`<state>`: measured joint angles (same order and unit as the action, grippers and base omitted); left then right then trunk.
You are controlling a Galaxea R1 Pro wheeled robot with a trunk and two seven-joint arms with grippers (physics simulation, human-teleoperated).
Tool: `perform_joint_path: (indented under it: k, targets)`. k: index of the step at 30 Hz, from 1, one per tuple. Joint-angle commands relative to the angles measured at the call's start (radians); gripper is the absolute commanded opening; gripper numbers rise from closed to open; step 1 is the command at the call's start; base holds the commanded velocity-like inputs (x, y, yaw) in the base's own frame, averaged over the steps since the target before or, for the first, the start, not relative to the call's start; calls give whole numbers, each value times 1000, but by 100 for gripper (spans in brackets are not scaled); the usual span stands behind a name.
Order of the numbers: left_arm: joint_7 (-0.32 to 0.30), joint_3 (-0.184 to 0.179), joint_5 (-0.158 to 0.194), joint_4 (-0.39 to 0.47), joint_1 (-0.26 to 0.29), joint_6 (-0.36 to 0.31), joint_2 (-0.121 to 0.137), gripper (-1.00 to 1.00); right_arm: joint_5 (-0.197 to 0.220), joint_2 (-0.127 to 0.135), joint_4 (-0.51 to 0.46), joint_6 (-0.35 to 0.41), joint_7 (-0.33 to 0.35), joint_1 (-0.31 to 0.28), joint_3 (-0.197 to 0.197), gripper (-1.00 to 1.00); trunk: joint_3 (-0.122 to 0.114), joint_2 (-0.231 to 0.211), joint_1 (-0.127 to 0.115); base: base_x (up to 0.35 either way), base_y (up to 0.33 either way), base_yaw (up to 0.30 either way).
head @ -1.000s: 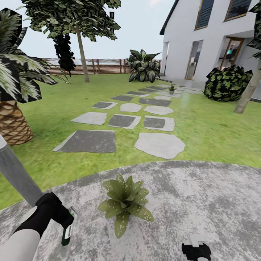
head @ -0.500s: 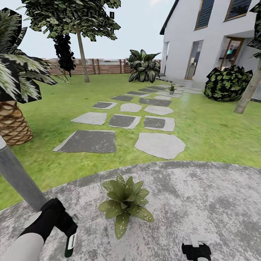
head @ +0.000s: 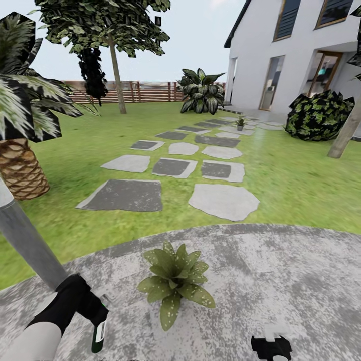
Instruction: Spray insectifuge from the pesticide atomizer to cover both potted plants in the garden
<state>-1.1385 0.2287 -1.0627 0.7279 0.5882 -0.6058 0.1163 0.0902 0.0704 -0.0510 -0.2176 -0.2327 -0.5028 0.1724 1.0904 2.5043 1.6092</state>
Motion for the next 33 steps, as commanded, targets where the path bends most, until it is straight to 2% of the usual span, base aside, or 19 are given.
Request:
perform_joint_path:
  k: [1,5,9,10,11,12,14,18,19,21,23,25,30,31,33]
  targets:
    - [-9,3,-2,-3,1,-6,-4,-100,9,0,0,-3,-2,0,9,100,1,0,0,0,0,246]
    - [-36,-21,-7,-1,12,-10,-6,-100,9,0,0,-3,-2,0,9,100,1,0,0,0,0,206]
    - [-231,-42,-18,9,37,-16,6,-100,9,0,0,-3,-2,0,9,100,1,0,0,0,-89,29]
    - [-250,-48,-24,12,48,-18,8,-100,9,0,0,-3,-2,0,9,100,1,0,0,0,-225,5]
    - [-273,-65,-57,16,65,-22,10,-100,9,0,1,-3,-2,0,9,100,1,0,0,0,-253,2]
    - [-283,-75,-106,18,75,-25,10,-100,9,0,1,-3,-2,0,9,100,1,0,0,-72,-259,1]
    - [-289,-79,-167,19,96,-28,2,-100,9,0,1,-3,-2,0,9,100,1,0,0,-176,-226,7]
    - [-303,-83,-209,18,181,-43,0,-100,9,0,1,-3,-2,0,9,100,1,0,0,-243,-202,185]
    - [-326,-83,-231,18,195,-44,-3,-100,9,0,1,-3,-2,0,9,100,1,0,0,-255,-198,270]
    - [-409,-83,-299,19,224,-45,-8,-100,9,0,1,-3,-2,0,9,100,1,0,0,-240,-202,275]
    - [-432,-82,-348,19,247,-46,-10,-100,9,0,0,-3,-2,0,9,100,1,0,0,-126,-237,277]
    - [-432,-82,-369,20,261,-46,-11,-100,9,0,0,-3,-2,0,9,100,1,0,0,-36,-261,177]
    - [-432,-83,-403,52,267,-45,-40,-100,9,1,2,-3,-2,0,9,100,1,0,0,-5,-272,24]
    - [-432,-85,-424,60,268,-45,-64,-100,9,2,2,-3,-2,0,9,100,1,0,0,-63,-273,2]
    - [-432,-102,-452,63,269,-45,-87,-100,9,2,2,-3,-2,0,9,100,1,0,0,-112,-270,1]
